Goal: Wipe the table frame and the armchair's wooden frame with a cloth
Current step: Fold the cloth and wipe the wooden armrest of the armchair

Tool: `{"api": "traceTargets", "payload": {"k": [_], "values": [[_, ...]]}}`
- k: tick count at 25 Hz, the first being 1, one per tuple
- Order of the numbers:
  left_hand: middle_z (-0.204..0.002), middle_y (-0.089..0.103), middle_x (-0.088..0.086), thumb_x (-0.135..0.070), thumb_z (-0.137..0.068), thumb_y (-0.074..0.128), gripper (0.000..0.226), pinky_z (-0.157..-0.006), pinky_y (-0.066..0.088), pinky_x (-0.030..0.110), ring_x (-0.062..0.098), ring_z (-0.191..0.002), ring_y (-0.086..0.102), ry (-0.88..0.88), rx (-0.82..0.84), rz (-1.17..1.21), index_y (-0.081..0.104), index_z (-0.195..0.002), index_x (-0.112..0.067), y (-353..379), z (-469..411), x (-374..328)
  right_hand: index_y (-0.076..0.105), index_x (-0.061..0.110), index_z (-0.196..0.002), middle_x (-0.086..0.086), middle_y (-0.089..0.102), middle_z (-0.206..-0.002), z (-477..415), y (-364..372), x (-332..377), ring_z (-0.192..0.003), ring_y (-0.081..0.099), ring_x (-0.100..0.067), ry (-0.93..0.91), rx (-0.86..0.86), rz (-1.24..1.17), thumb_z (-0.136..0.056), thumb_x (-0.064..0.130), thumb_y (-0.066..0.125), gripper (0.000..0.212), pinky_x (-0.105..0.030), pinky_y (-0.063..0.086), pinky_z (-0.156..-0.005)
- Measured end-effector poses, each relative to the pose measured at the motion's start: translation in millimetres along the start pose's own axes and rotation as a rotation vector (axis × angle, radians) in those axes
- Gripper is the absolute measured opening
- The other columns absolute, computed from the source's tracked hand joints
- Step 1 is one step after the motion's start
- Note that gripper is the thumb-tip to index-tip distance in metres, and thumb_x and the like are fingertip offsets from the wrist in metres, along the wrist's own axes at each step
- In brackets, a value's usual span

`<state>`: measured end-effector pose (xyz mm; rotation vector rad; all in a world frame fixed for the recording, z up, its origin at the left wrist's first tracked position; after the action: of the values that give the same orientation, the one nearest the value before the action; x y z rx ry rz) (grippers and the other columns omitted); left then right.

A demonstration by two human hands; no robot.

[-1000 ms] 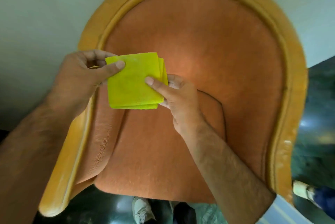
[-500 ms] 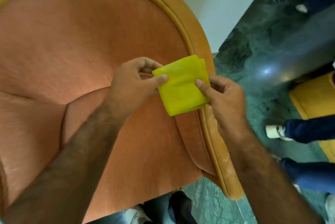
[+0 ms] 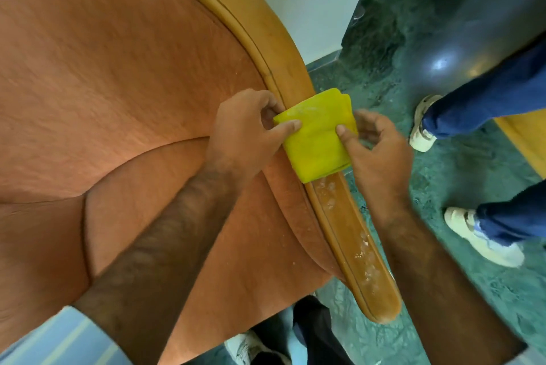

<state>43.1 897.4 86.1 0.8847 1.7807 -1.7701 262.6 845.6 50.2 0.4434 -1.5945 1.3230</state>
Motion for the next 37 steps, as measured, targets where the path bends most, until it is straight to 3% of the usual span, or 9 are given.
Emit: {"api": "traceTargets", "payload": {"k": [2,3,4,6,9,16,23,28,37], "values": [[-0.118,0.068,0.011,-0.046,-0.092,0.073,0.043,-0.093,0.05,0.029,0.023,-0.112,0.063,0.202,-0.086,-0.162,0.071,-0.116,-0.01,-12.8,-8.8,-6.8,0.048,0.009,-0.151,-0.011,0.052,-0.156,10.4,7.5,25.1,-0.149,0.044,-0.026,-0.238,-0.05,0.157,-0.101,0.029,0.063,0.056,-0.039,0.034,-0.126],[-0.133,0.064,0.016,-0.046,-0.098,0.064,0.05,-0.108,0.045,0.033,0.029,-0.128,0.058,0.296,-0.132,-0.253,0.066,-0.129,-0.007,-19.0,-17.0,-9.3,0.04,0.008,-0.157,-0.012,0.041,-0.165,16.0,16.1,39.3,-0.157,0.03,-0.029,-0.368,-0.048,0.225,-0.104,0.031,0.056,0.06,-0.04,0.025,-0.13],[-0.149,0.056,0.019,-0.044,-0.104,0.055,0.055,-0.121,0.036,0.04,0.034,-0.143,0.048,0.372,-0.148,-0.351,0.057,-0.142,-0.004,-22.2,-27.1,-10.0,0.034,0.006,-0.16,-0.013,0.033,-0.169,20.2,27.9,50.0,-0.161,0.021,-0.03,-0.46,-0.022,0.289,-0.106,0.033,0.051,0.063,-0.043,0.021,-0.132],[-0.169,0.031,0.016,-0.044,-0.11,0.036,0.063,-0.131,0.017,0.05,0.035,-0.159,0.023,0.462,-0.069,-0.578,0.033,-0.159,-0.004,-18.2,-50.8,-5.0,0.026,0.004,-0.163,-0.013,0.022,-0.173,21.8,55.2,58.5,-0.163,0.013,-0.031,-0.49,0.059,0.434,-0.109,0.042,0.045,0.069,-0.052,0.017,-0.132],[-0.175,0.016,0.013,-0.049,-0.112,0.021,0.068,-0.132,0.012,0.053,0.03,-0.163,0.011,0.583,0.034,-0.814,0.015,-0.165,-0.007,-6.1,-68.6,10.9,0.024,0.005,-0.163,-0.012,0.019,-0.174,19.0,77.9,55.8,-0.163,0.012,-0.029,-0.48,0.064,0.613,-0.11,0.049,0.035,0.07,-0.053,0.018,-0.13],[-0.173,0.02,0.016,-0.059,-0.11,0.022,0.077,-0.13,0.016,0.057,0.033,-0.162,0.016,0.628,-0.053,-0.844,0.016,-0.164,-0.005,3.8,-72.4,17.4,0.025,0.003,-0.162,-0.015,0.022,-0.173,21.2,78.3,39.8,-0.163,0.014,-0.031,-0.574,0.033,0.622,-0.11,0.05,0.035,0.072,-0.053,0.022,-0.13],[-0.173,0.017,0.018,-0.058,-0.11,0.023,0.077,-0.131,0.011,0.057,0.035,-0.162,0.013,0.635,-0.051,-0.814,0.013,-0.164,-0.004,7.0,-72.7,19.2,0.028,0.007,-0.163,-0.009,0.019,-0.175,131.0,5.7,-62.8,-0.163,0.014,-0.029,-0.605,0.308,0.792,-0.109,0.054,0.035,0.072,-0.054,0.028,-0.128],[-0.173,0.017,0.019,-0.057,-0.111,0.024,0.076,-0.131,0.011,0.058,0.036,-0.162,0.013,0.643,-0.067,-0.819,0.014,-0.164,-0.003,6.0,-73.7,19.7,0.042,0.003,-0.155,-0.012,0.031,-0.171,187.0,-44.3,-102.9,-0.159,0.027,-0.034,-0.548,0.316,0.805,-0.106,0.056,0.04,0.072,-0.058,0.037,-0.12],[-0.173,0.021,0.018,-0.058,-0.11,0.023,0.077,-0.131,0.013,0.058,0.036,-0.161,0.016,0.644,-0.083,-0.818,0.018,-0.163,-0.002,5.4,-74.9,20.7,0.032,-0.003,-0.159,-0.018,0.028,-0.17,77.8,54.6,-8.0,-0.16,0.023,-0.033,-0.531,0.122,0.675,-0.108,0.047,0.043,0.072,-0.052,0.033,-0.126]]}}
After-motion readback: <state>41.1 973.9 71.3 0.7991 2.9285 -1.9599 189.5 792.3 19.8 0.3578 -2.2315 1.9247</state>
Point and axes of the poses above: each hand's wrist, its own z-axis away from the middle knuckle, its own y-axis out of the palm, x = y × z, the point moved 7 cm from there along -z, towards the middle knuckle
